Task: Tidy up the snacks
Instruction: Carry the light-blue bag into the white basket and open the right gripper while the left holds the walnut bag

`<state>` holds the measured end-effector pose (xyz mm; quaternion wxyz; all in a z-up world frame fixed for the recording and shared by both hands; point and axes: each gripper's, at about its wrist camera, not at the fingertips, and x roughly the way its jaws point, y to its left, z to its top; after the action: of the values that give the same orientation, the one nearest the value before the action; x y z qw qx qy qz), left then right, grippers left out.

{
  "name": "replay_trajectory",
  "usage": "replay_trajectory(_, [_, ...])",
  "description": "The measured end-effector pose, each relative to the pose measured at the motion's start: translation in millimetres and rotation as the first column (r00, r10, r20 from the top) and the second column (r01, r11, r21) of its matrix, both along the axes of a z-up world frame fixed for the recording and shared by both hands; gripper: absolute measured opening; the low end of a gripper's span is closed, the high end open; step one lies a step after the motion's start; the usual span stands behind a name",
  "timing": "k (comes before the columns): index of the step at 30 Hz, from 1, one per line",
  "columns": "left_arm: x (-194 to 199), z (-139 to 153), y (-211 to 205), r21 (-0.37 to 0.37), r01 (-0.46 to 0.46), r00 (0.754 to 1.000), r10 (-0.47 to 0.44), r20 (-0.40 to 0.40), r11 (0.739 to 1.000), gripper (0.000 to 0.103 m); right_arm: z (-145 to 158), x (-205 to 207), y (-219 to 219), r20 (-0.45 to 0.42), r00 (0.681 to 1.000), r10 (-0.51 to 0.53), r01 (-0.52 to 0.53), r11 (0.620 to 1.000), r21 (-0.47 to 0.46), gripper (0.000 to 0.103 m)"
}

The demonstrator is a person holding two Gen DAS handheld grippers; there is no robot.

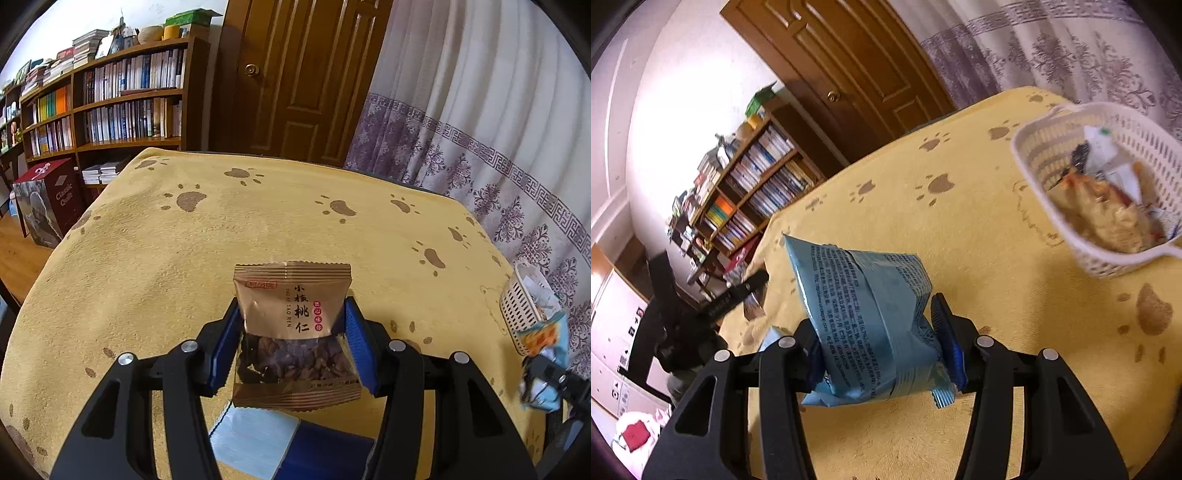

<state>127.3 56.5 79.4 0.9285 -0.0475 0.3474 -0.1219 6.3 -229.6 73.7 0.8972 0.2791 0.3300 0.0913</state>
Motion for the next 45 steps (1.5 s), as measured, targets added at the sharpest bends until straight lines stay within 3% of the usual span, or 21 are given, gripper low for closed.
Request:
replay_trajectory(12, [-3,-1,-8,0.01,0.017,1.0,-0.017,0.004,1.0,0.054,44,-33,-71,0.102,0.972,-0.211,0.216,0.976,-0.04,0.052])
replay_trajectory(22, [-6,-1,-14,0.02,0.032,0.999,-0.032,0.012,0.999,0.054,43,-24,-138,0.077,0.921,-0.382,0.388,0.917,-0.093,0.052])
replay_trajectory(33, [-6,-4,-16,0.028,0.036,0.999,-0.036,0.009,0.999,0.055,19,11,-169,0.009,0.898,-0.44,0.437,0.89,-0.13,0.052])
replay_trajectory(45, [-5,-8,-17,0.034,0.038,0.999,-0.039,0.004,0.999,0.055,5,22,-171,-0.024,0.893,-0.449,0.441,0.884,-0.155,0.052])
